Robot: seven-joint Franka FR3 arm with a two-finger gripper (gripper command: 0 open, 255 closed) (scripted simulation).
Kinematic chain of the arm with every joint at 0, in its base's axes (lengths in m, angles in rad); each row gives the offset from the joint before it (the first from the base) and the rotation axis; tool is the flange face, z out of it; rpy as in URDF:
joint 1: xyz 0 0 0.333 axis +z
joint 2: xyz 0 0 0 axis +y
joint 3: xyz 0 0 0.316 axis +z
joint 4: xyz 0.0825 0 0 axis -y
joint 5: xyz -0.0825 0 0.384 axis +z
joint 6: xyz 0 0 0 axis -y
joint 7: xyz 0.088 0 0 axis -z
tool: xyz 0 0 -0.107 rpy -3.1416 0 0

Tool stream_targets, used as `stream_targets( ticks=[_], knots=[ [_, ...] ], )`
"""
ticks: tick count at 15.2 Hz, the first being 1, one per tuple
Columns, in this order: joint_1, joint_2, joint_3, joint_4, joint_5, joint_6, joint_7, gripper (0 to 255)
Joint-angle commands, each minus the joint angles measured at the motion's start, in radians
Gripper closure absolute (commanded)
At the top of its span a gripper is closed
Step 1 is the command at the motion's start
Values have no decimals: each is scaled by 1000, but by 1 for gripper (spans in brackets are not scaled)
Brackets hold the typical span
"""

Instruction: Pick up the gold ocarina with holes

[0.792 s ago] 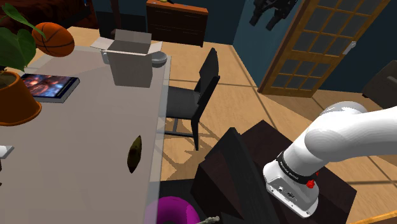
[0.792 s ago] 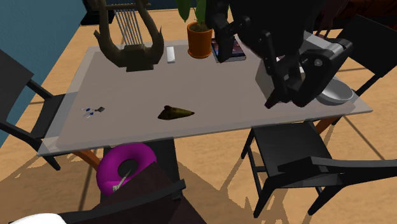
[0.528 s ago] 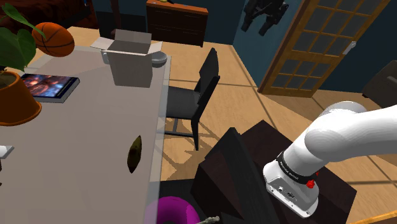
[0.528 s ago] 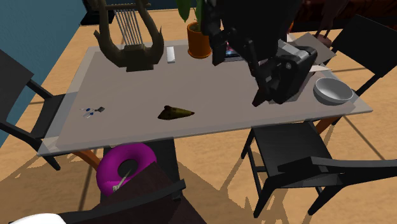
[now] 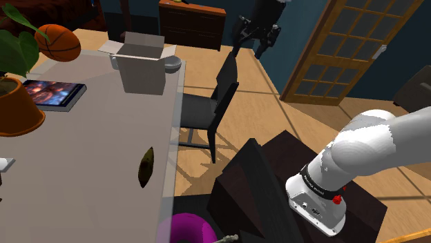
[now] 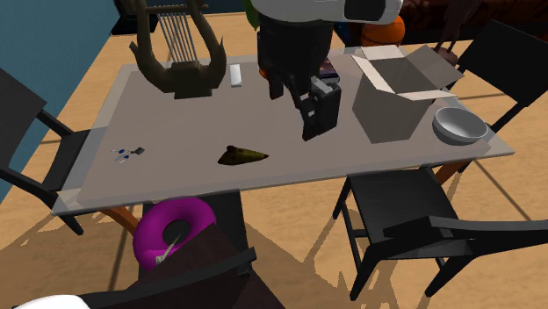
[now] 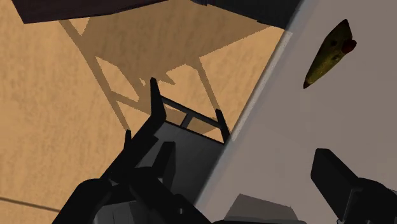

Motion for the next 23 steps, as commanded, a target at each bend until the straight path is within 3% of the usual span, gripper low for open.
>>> stream_targets(
  ticks=[1, 7, 12, 18, 23],
  knots=[
    [3, 39, 43, -12, 9, 38, 54, 0],
    [3, 205, 168, 2, 11, 148, 218, 0],
    [-5, 379, 264, 49, -25, 232, 369, 0],
    [-2, 624, 348, 144, -132, 309, 577, 0],
    [41, 846, 363, 258, -254, 340, 754, 0]
  ],
)
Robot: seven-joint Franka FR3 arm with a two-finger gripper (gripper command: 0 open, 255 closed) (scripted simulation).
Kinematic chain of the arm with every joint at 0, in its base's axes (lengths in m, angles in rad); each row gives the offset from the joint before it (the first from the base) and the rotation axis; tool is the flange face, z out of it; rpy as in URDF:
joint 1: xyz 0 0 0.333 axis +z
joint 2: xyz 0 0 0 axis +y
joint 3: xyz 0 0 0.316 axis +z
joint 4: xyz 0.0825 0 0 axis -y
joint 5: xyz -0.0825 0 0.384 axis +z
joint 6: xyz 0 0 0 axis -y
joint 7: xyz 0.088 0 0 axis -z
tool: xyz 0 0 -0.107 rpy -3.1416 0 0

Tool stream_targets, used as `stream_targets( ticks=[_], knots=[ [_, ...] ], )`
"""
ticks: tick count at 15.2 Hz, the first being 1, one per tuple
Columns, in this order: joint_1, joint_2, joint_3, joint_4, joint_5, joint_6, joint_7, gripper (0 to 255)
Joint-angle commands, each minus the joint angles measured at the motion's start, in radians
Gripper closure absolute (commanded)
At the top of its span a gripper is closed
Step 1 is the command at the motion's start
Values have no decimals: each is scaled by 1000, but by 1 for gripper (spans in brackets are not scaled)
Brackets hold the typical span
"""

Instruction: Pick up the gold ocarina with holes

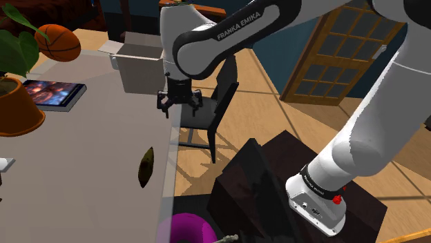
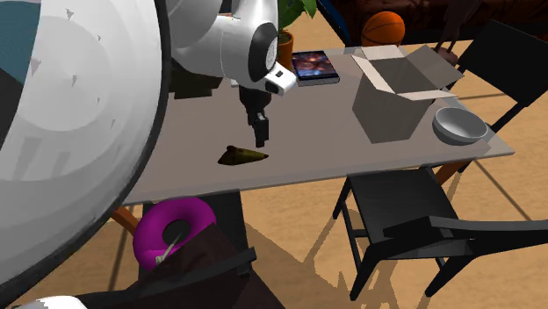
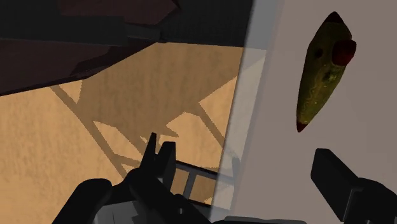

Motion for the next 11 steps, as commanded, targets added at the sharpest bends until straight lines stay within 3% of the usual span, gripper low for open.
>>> stream_targets(
  ticks=[1, 6, 11],
  knots=[
    [25, 103, -4, 68, -56, 2, 73, 0],
    [111, 318, -44, 220, -142, -4, 205, 0],
    [199, 526, -90, 404, -185, -32, 294, 0]
  ],
)
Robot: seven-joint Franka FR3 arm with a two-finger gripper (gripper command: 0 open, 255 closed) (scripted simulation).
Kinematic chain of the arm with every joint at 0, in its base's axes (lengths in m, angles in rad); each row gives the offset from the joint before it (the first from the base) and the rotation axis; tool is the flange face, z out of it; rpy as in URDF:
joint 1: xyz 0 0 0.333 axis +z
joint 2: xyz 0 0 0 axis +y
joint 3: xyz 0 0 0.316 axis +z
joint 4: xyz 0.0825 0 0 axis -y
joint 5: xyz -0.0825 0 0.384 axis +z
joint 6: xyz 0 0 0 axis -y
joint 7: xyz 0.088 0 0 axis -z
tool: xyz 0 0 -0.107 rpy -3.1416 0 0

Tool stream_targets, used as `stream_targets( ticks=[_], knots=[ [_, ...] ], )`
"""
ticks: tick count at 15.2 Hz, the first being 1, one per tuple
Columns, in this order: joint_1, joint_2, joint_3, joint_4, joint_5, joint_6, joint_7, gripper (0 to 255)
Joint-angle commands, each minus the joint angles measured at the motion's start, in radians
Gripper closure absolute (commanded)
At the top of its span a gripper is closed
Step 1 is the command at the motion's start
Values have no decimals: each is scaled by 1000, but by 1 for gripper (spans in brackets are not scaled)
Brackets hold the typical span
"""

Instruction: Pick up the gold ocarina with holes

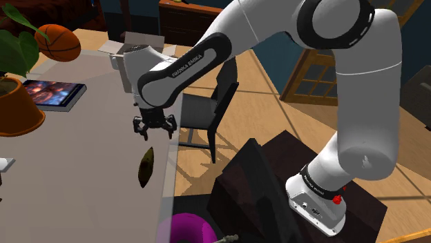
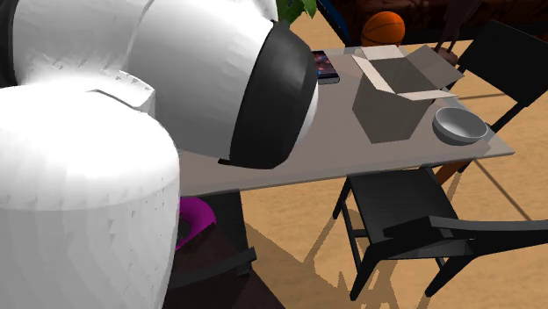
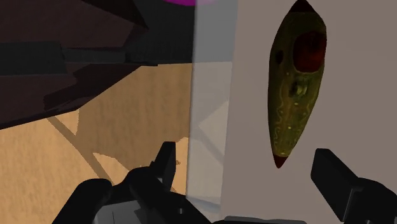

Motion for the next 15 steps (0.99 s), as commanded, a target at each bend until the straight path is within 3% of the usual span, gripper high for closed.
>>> stream_targets(
  ticks=[1, 6, 15],
  knots=[
    [39, 95, -20, 91, -15, -16, 33, 0],
    [123, 311, -59, 329, -22, -76, 84, 0],
    [143, 404, -79, 379, -37, -35, 85, 0]
  ],
)
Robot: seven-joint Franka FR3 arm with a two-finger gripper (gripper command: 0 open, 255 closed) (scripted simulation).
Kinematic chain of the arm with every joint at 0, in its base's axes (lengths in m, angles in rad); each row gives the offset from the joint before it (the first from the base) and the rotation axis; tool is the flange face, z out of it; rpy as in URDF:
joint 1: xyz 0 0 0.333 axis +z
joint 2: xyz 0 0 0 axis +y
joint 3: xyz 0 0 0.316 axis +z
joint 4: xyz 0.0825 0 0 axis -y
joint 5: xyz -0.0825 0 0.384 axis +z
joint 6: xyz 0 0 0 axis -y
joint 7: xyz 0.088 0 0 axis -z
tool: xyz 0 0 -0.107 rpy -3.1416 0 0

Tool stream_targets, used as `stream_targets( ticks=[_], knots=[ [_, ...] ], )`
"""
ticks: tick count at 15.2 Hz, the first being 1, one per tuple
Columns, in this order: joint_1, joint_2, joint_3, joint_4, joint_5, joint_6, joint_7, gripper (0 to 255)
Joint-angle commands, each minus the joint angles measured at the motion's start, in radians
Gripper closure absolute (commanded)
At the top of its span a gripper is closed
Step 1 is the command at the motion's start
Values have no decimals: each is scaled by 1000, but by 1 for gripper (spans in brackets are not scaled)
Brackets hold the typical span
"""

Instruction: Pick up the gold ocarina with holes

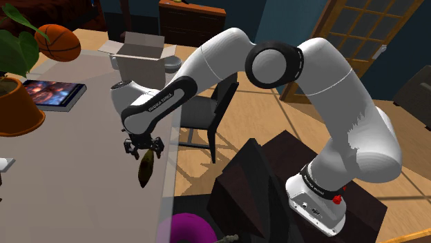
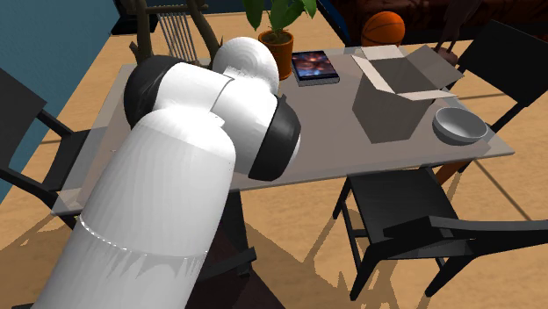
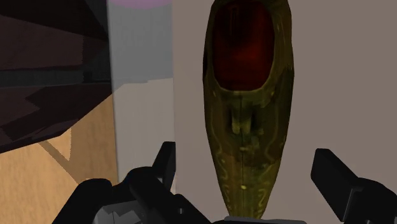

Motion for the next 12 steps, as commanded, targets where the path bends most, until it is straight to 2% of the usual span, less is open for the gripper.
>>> stream_targets(
  ticks=[1, 2, 12],
  knots=[
    [2, 9, -2, 8, -1, 2, 0, 0],
    [2, 8, -2, 7, -1, 2, 0, 255],
    [0, -2, 1, 2, 1, -4, 0, 255]
  ],
)
